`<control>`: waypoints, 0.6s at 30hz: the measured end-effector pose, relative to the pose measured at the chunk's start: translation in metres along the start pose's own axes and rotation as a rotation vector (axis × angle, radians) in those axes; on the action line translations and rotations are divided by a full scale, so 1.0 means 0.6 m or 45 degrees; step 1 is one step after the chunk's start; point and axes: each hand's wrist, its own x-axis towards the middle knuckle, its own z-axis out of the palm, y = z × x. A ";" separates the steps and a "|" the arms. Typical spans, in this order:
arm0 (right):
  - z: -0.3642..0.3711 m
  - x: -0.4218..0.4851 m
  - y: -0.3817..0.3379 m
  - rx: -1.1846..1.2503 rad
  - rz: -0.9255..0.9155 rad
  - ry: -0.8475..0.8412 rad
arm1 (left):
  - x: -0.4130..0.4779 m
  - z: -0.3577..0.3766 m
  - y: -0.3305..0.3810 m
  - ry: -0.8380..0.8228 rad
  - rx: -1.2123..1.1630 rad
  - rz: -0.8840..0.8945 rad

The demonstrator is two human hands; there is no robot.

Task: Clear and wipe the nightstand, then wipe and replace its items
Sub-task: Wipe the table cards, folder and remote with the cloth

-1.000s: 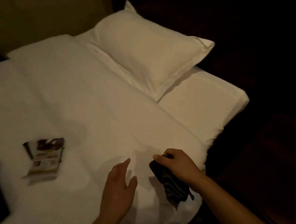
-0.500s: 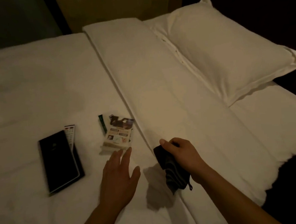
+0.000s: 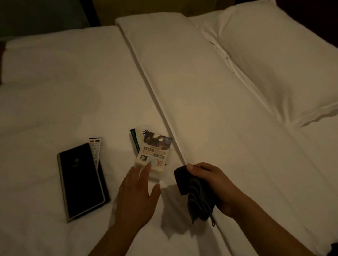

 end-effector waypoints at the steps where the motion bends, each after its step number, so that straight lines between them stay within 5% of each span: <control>1: -0.002 0.010 -0.003 0.015 0.015 -0.022 | 0.008 0.002 0.002 -0.003 0.000 -0.010; 8: -0.028 0.069 -0.029 -0.054 -0.002 -0.118 | 0.093 0.006 0.021 0.068 0.017 -0.093; 12: -0.049 0.094 -0.017 -0.228 -0.003 -0.029 | 0.143 0.018 0.010 0.084 -0.203 -0.371; 18: -0.057 0.108 0.001 0.021 -0.066 0.013 | 0.176 0.038 -0.012 0.032 -0.301 -0.516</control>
